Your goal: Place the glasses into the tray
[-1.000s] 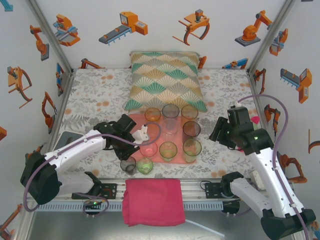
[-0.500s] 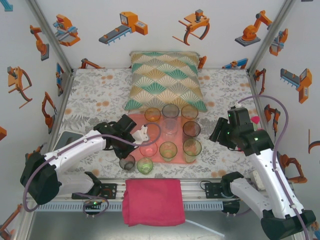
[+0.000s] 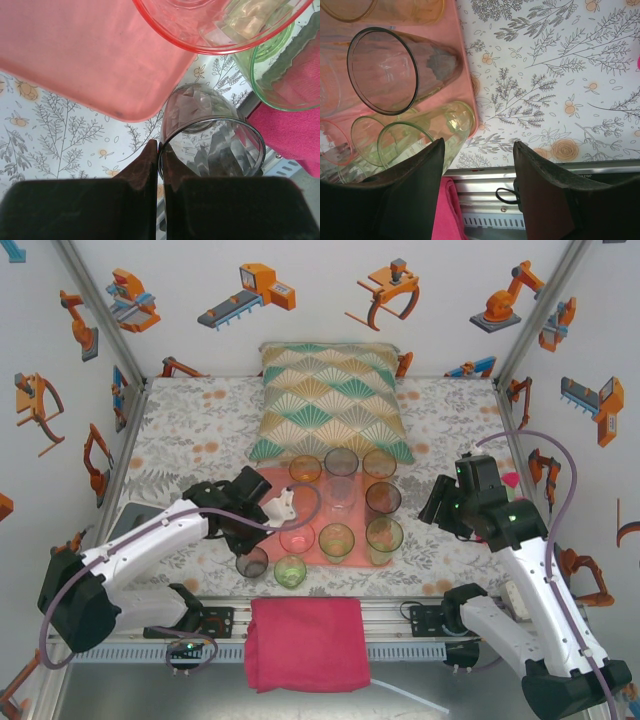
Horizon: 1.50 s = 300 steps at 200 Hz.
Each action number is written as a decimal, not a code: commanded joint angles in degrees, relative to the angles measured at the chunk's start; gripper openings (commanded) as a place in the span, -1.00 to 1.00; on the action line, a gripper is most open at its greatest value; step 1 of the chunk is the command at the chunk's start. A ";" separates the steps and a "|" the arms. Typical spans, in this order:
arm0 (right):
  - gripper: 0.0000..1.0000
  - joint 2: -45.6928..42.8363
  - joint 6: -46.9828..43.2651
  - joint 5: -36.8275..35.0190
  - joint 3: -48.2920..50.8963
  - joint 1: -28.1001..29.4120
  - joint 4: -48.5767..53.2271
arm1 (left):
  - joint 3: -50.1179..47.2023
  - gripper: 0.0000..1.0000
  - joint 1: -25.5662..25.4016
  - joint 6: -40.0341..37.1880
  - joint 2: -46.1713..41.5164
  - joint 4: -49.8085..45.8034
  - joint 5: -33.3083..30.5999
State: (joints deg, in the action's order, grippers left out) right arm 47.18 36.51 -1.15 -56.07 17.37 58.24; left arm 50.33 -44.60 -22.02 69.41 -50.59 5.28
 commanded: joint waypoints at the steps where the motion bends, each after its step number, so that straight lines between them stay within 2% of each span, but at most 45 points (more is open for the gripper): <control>1: 0.09 0.07 0.84 -1.05 0.46 -0.27 -0.04 | 2.48 -0.86 0.15 -0.31 -1.59 -1.88 -1.65; 33: 0.09 0.03 0.84 -1.05 0.35 -0.23 0.08 | 3.28 -0.87 1.92 -1.10 -2.08 -1.97 -2.07; 80: 0.09 0.48 0.93 -1.05 0.19 -0.26 -0.03 | 6.70 -0.86 8.29 -3.04 -1.24 -1.75 0.71; 148: 0.09 0.87 0.89 -1.06 0.35 -0.28 -0.27 | 14.48 -0.86 14.20 -4.30 7.42 3.53 2.21; 225: 0.09 1.38 0.85 -1.11 0.70 -0.24 -0.78 | 24.13 -0.86 17.08 -2.85 21.63 8.89 1.76; 300: 0.09 2.02 0.58 -1.25 0.44 -0.30 -0.80 | 27.19 -0.86 18.91 -0.88 27.49 11.29 1.95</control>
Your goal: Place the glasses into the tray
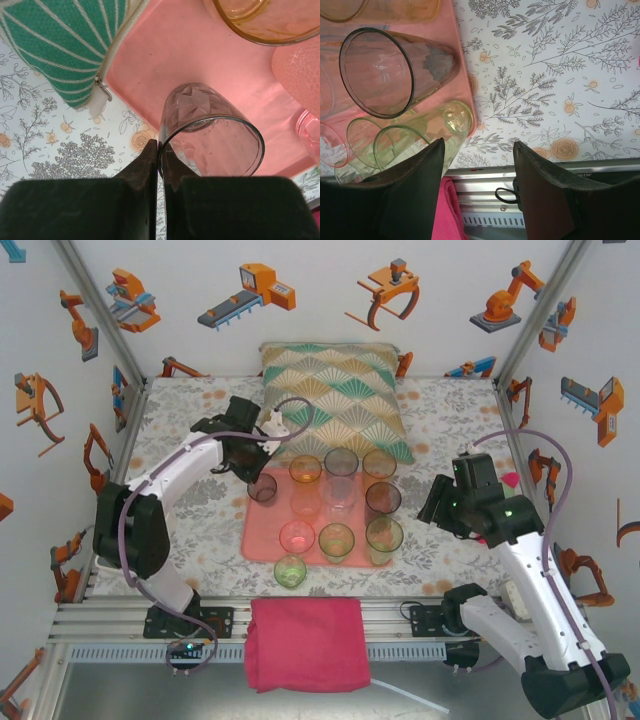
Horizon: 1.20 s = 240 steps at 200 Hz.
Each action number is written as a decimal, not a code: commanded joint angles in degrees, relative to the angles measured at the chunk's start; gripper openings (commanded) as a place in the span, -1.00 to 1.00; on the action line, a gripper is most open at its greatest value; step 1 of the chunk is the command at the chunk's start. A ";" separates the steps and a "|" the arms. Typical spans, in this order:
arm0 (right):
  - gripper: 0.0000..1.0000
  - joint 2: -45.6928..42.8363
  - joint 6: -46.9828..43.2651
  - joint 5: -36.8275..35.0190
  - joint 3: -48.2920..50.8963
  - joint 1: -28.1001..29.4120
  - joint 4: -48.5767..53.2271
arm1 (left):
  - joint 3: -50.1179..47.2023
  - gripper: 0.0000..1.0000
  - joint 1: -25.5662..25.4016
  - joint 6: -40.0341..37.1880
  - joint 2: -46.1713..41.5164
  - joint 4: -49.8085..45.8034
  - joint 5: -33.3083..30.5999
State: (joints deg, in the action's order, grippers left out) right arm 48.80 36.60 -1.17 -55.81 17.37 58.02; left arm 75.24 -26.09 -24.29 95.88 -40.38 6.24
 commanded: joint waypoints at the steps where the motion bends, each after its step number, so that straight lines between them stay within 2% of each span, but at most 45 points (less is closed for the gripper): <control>1: 0.09 0.37 0.45 -1.21 0.18 -0.31 -0.60 | 2.28 -0.86 0.37 1.42 1.04 1.18 0.89; 123: 0.09 0.16 0.31 -1.47 0.25 -0.23 -0.46 | 4.15 -0.85 1.93 3.45 5.40 2.53 -0.35; 240: 0.09 -0.82 0.66 -1.42 0.27 -0.29 -0.15 | 3.95 -0.64 2.18 3.38 5.97 2.28 -0.57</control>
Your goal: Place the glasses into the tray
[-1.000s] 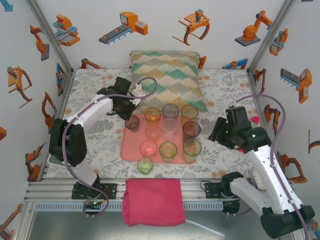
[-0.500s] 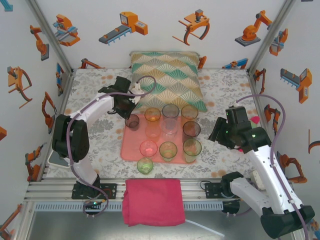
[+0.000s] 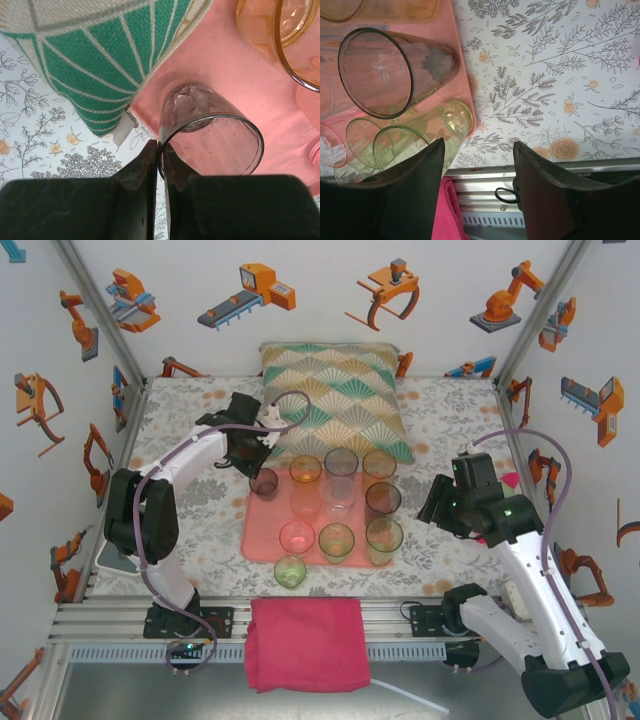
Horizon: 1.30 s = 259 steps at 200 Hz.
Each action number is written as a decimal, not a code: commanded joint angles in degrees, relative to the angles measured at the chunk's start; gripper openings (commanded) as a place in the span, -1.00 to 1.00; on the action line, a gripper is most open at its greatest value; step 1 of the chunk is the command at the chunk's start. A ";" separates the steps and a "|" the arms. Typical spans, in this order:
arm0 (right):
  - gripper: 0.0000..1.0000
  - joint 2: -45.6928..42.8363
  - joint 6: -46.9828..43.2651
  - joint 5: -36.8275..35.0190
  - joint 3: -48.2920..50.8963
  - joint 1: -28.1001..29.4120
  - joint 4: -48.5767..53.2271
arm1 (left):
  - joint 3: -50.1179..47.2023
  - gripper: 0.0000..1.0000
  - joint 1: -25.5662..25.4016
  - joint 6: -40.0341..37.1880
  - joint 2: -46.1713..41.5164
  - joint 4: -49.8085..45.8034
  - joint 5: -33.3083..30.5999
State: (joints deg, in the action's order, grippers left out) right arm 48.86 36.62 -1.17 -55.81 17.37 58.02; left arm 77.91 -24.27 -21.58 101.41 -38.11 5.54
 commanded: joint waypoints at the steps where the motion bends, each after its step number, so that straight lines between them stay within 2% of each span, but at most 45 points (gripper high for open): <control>1: 0.09 -0.88 0.64 -1.40 0.27 -0.26 -0.12 | 1.24 -0.63 0.37 0.67 0.41 -0.01 0.15; 31: 0.09 -1.20 0.73 -1.47 0.44 -0.31 -0.15 | 1.45 -0.46 0.44 0.58 0.12 -0.47 0.35; 85: 0.09 -1.12 0.73 -1.25 0.62 -0.24 -0.51 | 2.07 -0.34 0.39 0.23 -0.73 -1.43 -0.01; 217: 0.09 -1.39 0.52 -1.42 0.45 -0.30 -0.46 | 3.04 0.23 0.38 0.58 -3.80 -3.55 0.49; 259: 0.09 -1.08 0.27 -1.38 0.44 -0.23 -0.80 | 3.16 0.34 0.38 0.32 -5.05 -4.74 0.73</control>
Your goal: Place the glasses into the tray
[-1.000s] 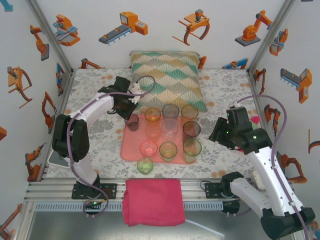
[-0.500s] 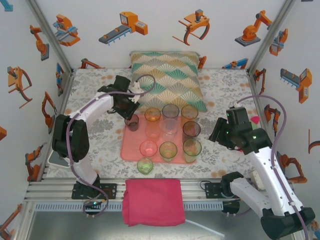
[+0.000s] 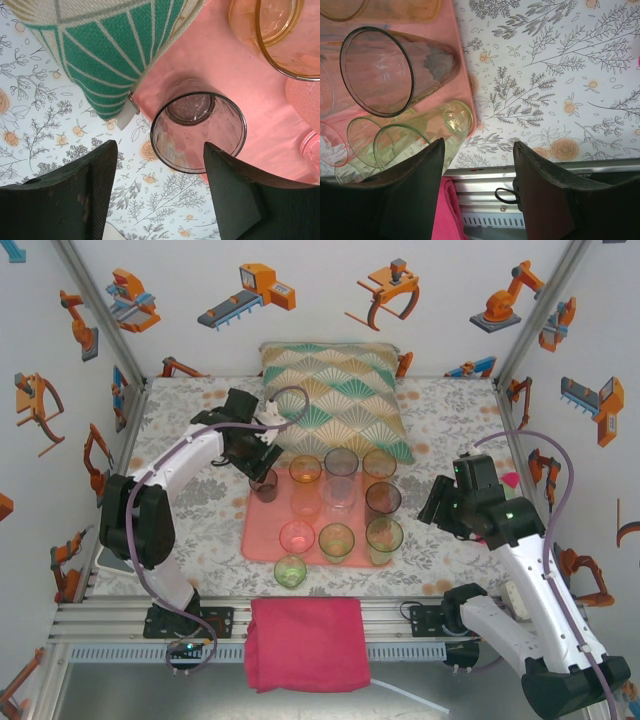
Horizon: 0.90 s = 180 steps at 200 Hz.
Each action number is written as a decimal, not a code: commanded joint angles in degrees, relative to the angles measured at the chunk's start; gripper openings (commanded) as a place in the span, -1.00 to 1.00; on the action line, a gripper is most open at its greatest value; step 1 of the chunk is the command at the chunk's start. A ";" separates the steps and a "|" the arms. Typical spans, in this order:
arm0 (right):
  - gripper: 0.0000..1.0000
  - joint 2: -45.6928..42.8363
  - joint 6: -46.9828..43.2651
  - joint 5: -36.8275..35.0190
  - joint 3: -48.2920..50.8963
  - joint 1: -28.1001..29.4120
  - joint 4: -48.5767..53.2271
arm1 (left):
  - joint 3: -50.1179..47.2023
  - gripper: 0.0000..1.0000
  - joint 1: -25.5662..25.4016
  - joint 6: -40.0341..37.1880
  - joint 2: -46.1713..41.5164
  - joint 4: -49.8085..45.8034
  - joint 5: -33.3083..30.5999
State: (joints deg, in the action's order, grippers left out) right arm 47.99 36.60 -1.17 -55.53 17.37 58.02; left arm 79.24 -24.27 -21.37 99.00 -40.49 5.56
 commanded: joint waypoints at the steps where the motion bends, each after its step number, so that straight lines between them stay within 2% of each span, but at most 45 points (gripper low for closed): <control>1: 0.09 -0.23 0.26 -1.38 0.16 -0.27 -0.80 | 1.81 0.35 0.37 0.14 -2.66 -2.42 0.74; 114: 0.09 1.40 -0.43 -1.12 -0.57 -0.25 -1.72 | 4.89 0.48 0.08 -0.69 -8.98 -9.51 4.66; 180: 0.09 2.69 -0.83 -0.82 -1.51 -0.23 -2.03 | 2.95 0.50 -2.90 -1.60 -15.91 -15.22 8.53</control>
State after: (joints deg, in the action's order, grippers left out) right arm 50.43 36.36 -1.15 -55.55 17.37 56.95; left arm 82.54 -25.80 -21.52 86.50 -51.11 10.57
